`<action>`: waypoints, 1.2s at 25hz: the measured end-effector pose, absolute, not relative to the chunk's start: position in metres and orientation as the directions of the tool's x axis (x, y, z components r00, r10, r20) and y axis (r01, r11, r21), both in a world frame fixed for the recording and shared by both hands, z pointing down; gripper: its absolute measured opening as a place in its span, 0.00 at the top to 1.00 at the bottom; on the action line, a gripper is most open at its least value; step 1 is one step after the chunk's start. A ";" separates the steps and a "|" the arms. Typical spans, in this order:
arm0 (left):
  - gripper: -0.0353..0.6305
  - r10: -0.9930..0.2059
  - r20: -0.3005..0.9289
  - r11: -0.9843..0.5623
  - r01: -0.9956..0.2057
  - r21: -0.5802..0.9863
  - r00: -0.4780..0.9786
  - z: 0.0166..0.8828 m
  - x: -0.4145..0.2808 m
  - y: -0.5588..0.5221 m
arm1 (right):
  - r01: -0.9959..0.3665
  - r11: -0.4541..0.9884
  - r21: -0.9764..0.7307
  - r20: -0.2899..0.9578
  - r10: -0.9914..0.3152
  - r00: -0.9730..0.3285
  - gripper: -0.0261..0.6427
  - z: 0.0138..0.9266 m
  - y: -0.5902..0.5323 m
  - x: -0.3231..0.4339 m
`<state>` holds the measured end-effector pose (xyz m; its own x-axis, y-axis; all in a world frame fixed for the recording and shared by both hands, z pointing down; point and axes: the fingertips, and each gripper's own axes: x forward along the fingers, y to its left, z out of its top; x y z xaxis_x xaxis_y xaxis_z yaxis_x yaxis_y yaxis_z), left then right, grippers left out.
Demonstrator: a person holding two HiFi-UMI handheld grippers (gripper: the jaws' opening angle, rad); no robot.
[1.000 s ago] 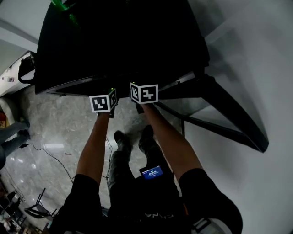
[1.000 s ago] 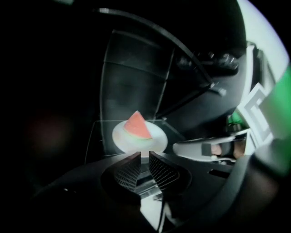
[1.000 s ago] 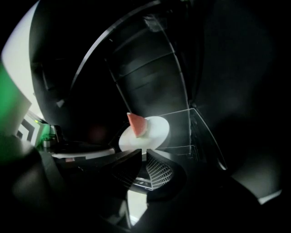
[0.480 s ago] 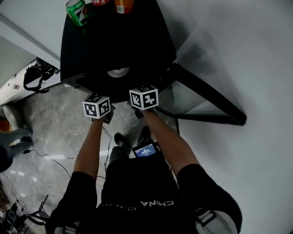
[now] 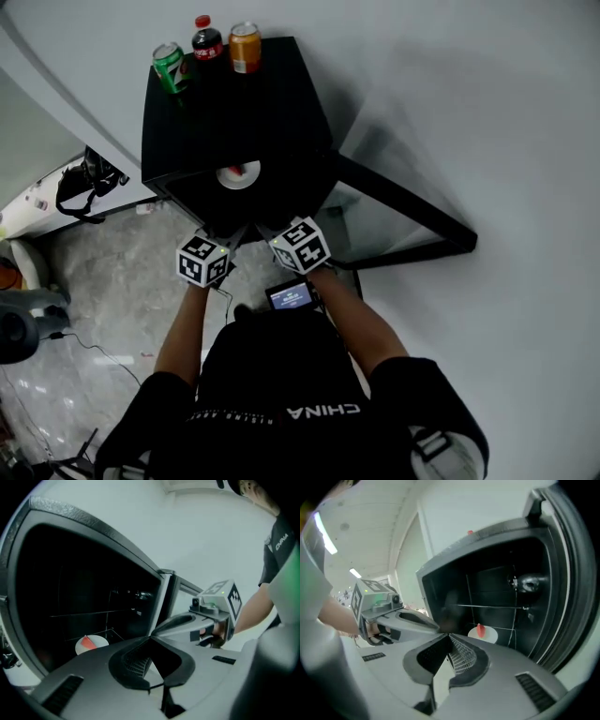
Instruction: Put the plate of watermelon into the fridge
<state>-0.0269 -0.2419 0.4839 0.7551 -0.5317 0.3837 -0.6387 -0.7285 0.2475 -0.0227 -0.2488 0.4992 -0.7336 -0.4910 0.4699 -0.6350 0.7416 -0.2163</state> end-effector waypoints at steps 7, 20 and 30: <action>0.93 -0.584 0.378 -0.695 -0.683 0.223 0.718 0.481 -0.037 -0.233 | -0.639 0.749 -0.176 0.467 -0.508 -0.724 0.93 0.485 -0.250 -0.021; 0.93 -0.703 0.358 -0.619 -0.777 0.117 0.614 0.483 -0.023 -0.192 | -0.542 0.793 -0.278 0.481 -0.374 -0.793 0.93 0.517 -0.209 0.003; 0.93 -0.624 0.365 -0.691 -0.706 0.157 0.691 0.487 -0.014 -0.113 | -0.527 0.821 -0.218 0.498 -0.371 -0.784 0.93 0.514 -0.148 -0.003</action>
